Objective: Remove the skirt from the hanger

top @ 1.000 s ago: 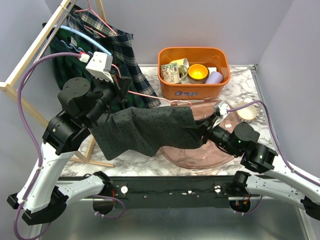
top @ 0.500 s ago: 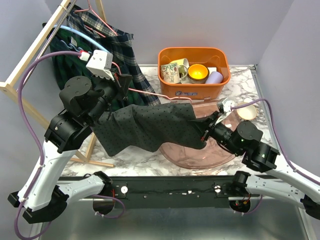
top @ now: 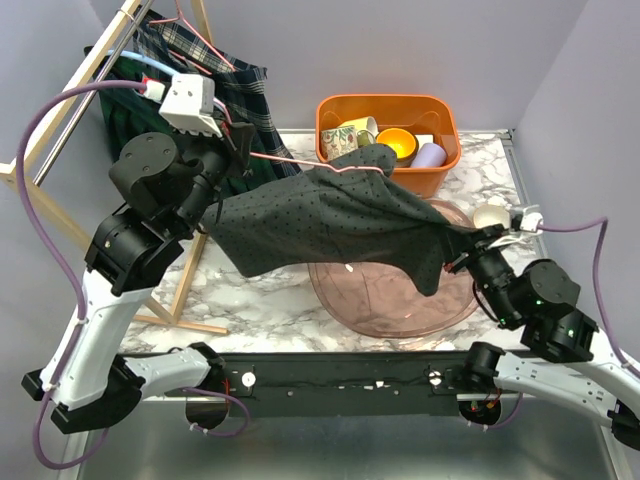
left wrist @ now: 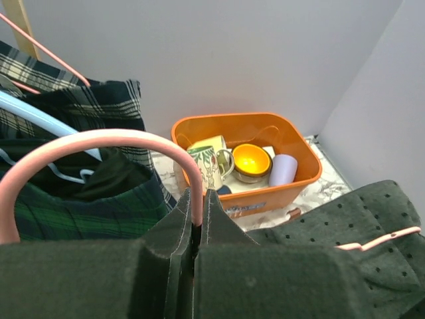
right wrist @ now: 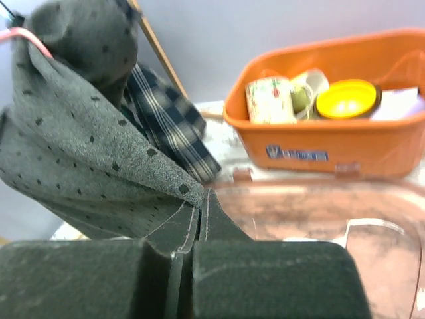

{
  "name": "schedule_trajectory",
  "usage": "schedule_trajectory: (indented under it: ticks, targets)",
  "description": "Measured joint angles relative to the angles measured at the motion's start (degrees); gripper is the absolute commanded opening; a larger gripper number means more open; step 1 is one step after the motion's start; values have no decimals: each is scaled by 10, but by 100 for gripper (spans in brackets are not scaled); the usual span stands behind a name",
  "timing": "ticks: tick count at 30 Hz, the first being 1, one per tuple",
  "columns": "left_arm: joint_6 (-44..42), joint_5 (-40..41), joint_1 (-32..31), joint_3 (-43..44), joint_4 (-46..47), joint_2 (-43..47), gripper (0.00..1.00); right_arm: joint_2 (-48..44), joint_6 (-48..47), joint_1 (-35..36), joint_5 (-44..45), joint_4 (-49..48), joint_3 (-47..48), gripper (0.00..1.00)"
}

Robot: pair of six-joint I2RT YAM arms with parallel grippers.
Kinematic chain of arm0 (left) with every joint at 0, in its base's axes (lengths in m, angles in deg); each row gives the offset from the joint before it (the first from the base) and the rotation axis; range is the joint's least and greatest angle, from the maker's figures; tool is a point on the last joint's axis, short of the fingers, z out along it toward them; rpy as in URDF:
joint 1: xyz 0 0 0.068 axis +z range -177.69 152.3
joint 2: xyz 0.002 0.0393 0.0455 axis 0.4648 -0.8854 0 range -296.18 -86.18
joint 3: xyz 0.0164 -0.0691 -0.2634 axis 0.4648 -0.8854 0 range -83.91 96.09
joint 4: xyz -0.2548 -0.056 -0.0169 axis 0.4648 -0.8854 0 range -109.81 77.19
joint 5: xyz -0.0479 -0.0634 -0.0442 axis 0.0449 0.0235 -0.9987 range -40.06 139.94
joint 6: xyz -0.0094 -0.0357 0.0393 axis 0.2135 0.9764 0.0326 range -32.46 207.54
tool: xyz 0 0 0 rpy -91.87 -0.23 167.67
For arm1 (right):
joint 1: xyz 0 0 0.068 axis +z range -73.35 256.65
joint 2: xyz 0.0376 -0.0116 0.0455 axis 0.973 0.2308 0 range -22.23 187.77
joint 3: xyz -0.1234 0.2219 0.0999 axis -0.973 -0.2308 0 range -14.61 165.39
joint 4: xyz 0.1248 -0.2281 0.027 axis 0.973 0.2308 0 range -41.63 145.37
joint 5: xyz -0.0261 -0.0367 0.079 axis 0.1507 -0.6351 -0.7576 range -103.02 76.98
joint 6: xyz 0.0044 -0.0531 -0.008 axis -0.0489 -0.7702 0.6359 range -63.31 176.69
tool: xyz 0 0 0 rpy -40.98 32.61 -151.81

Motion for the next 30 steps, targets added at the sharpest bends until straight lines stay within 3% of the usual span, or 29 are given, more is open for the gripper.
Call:
schedule_trajectory:
  ticks: [11, 21, 30]
  targets:
    - [11, -3, -4, 12, 36, 20, 0, 28, -131, 0, -75, -57, 200, 1]
    - [-1, 13, -8, -5, 66, 45, 0, 68, -241, 1, -93, -97, 240, 1]
    - [-14, 32, -11, 1, 80, 17, 0, 15, -247, 3, -145, -85, 213, 1]
